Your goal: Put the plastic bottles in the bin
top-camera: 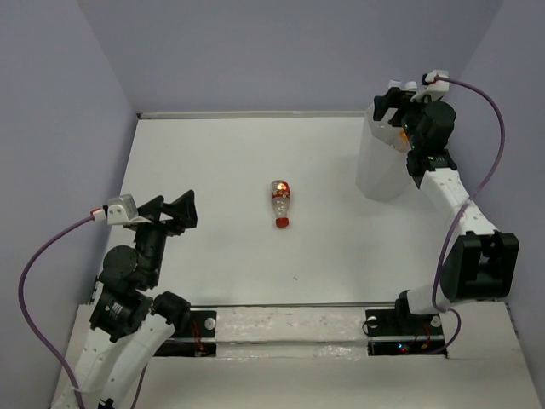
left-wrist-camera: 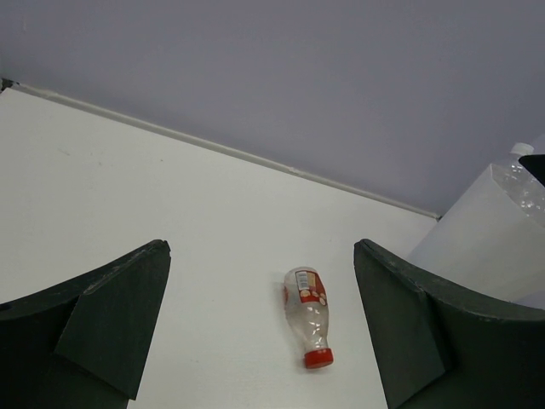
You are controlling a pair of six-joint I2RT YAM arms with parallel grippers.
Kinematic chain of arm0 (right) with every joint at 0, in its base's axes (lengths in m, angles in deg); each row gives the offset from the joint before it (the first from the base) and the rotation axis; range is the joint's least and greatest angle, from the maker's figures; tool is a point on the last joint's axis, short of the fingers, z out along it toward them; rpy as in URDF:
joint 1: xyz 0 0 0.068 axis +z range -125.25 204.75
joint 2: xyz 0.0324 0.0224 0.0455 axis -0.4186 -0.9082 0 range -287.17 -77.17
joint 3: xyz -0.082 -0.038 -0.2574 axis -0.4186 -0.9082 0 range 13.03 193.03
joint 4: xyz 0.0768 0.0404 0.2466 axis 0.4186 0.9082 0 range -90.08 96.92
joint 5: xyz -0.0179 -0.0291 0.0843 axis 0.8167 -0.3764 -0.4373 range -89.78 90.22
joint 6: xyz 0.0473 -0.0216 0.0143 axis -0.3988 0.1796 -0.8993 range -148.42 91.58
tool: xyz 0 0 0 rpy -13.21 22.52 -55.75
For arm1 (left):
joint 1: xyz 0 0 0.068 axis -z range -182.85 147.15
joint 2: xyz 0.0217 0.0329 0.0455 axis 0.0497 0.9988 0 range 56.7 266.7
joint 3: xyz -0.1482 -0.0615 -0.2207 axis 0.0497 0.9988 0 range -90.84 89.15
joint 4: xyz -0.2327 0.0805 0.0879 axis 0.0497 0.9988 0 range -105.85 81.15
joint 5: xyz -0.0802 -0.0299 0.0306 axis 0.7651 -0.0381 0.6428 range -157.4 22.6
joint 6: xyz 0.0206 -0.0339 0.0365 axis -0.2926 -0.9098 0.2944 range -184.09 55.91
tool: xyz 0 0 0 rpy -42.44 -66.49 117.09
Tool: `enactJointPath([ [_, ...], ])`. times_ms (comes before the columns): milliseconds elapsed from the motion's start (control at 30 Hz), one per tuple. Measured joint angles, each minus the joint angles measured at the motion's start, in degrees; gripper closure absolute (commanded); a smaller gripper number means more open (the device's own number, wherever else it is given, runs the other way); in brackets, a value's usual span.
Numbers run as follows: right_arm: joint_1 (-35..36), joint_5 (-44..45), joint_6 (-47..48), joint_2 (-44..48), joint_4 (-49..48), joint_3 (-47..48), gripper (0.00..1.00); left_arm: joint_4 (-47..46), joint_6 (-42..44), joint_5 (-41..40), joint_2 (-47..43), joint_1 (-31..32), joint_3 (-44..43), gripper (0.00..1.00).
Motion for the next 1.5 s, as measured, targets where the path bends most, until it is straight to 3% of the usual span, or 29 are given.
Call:
enactJointPath([
  [267,0.87,-1.49,-5.09,8.22,4.15,2.05,0.0,0.0,0.0,0.17,0.0,0.0,0.0,0.01],
  [367,5.07,-0.44,-7.54,13.94,4.17,1.01,0.01,0.0,0.0,0.28,0.0,0.0,0.0,0.01],
  [467,13.4,1.92,-8.22,18.16,4.13,-1.97,0.35,0.0,0.0,0.35,0.0,0.0,0.0,0.01],
  [533,20.81,4.0,-8.68,19.12,4.15,-4.48,0.51,0.0,0.0,0.55,0.0,0.0,0.0,0.01],
  [567,25.77,5.81,-9.16,18.8,4.48,-6.47,0.53,-0.02,0.0,0.61,0.0,0.0,0.0,0.01],
  [667,34.97,10.84,-9.97,15.69,5.22,-10.64,0.38,-0.04,0.0,0.83,0.02,0.0,0.0,0.01],
  [700,38.12,12.98,-10.05,13.18,6.23,-11.76,0.22,-0.07,0.0,0.94,0.02,0.0,0.0,0.01],
  [733,39.87,14.62,-10.36,11.21,7.32,-12.24,0.15,-0.11,0.0,1.01,0.04,0.0,0.0,0.01],
  [800,43.47,17.92,-11.15,4.63,10.45,-12.33,0.04,-0.13,0.0,1.16,0.09,0.0,0.0,0.01],
  [867,44.3,20.41,-12.15,-0.76,13.79,-11.72,0.0,-0.15,0.0,1.18,0.09,0.0,0.0,0.01],
  [1033,43.89,25.62,-13.55,-12.9,23.08,-3.39,0.0,-0.17,0.02,1.16,0.09,0.0,0.0,0.01],
  [1300,43.78,26.32,-13.64,-32.02,25.86,13.11,0.04,-0.2,0.02,1.14,0.07,0.04,0.0,0.01],
  [1433,43.76,28.06,-13.38,-37.75,28.63,16.83,0.13,-0.2,0.02,1.11,-0.02,0.07,0.0,0.01],
  [1500,43.76,29.14,-13.14,-38.34,30.16,16.87,0.27,-0.2,0.04,1.11,-0.15,0.15,0.0,0.01],
])
